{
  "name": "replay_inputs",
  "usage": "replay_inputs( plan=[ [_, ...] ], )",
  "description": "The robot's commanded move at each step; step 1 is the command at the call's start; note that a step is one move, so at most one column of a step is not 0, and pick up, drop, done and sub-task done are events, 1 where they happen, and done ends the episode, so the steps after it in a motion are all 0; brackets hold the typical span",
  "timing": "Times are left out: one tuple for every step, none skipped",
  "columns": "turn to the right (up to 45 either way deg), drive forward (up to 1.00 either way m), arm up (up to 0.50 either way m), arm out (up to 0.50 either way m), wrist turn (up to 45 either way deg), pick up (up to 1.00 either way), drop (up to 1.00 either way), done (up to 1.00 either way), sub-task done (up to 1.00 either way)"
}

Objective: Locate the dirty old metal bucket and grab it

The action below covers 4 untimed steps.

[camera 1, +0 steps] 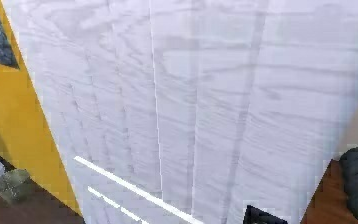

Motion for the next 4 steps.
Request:
replay_inputs(
  plan=[
    [-45.0,0.00,0.00,0.00,0.0,0.00,0.00,0.00,0.00],
    [-15.0,0.00,0.00,0.00,0.0,0.00,0.00,0.00,0.00],
    [0.0,0.15,0.00,0.00,0.0,0.00,0.00,0.00,0.00],
    [0.0,0.75,0.00,0.00,0.0,0.00,0.00,0.00,0.00]
  ],
)
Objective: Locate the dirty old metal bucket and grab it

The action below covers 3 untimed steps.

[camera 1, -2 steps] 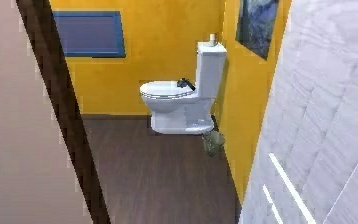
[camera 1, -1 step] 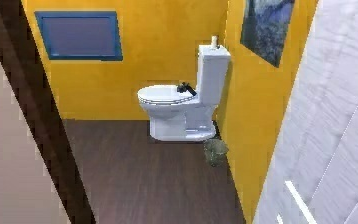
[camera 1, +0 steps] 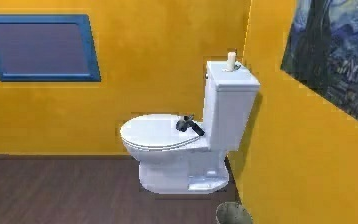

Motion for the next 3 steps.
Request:
replay_inputs(
  plan=[
    [-45.0,0.00,0.00,0.00,0.0,0.00,0.00,0.00,0.00],
    [-18.0,0.00,0.00,0.00,0.0,0.00,0.00,0.00,0.00],
    [0.0,0.00,0.30,0.00,0.0,0.00,0.00,0.00,0.00]
  ],
)
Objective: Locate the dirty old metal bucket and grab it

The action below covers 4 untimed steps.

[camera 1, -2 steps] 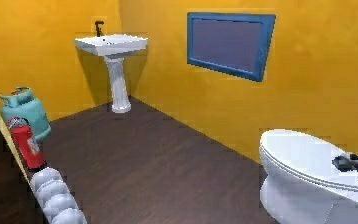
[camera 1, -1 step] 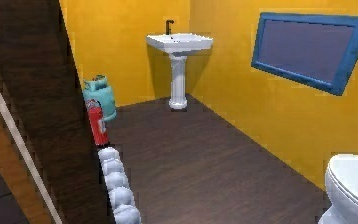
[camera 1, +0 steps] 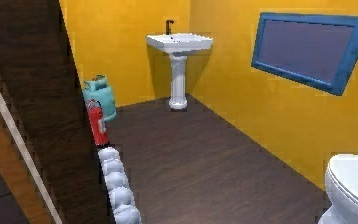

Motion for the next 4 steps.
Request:
replay_inputs(
  plan=[
    [0.0,0.00,0.00,0.50,0.0,0.00,0.00,0.00,0.00],
    [0.0,0.00,0.00,0.00,45.0,0.00,0.00,0.00,0.00],
    [0.0,0.00,0.00,0.00,45.0,0.00,0.00,0.00,0.00],
    [0.0,0.00,0.00,0.00,45.0,0.00,0.00,0.00,0.00]
  ],
)
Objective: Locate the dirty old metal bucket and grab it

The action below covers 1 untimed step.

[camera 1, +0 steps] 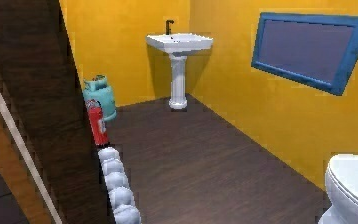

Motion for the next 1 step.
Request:
replay_inputs(
  plan=[
    [0.0,0.00,0.00,0.00,15.0,0.00,0.00,0.00,0.00]
  ],
)
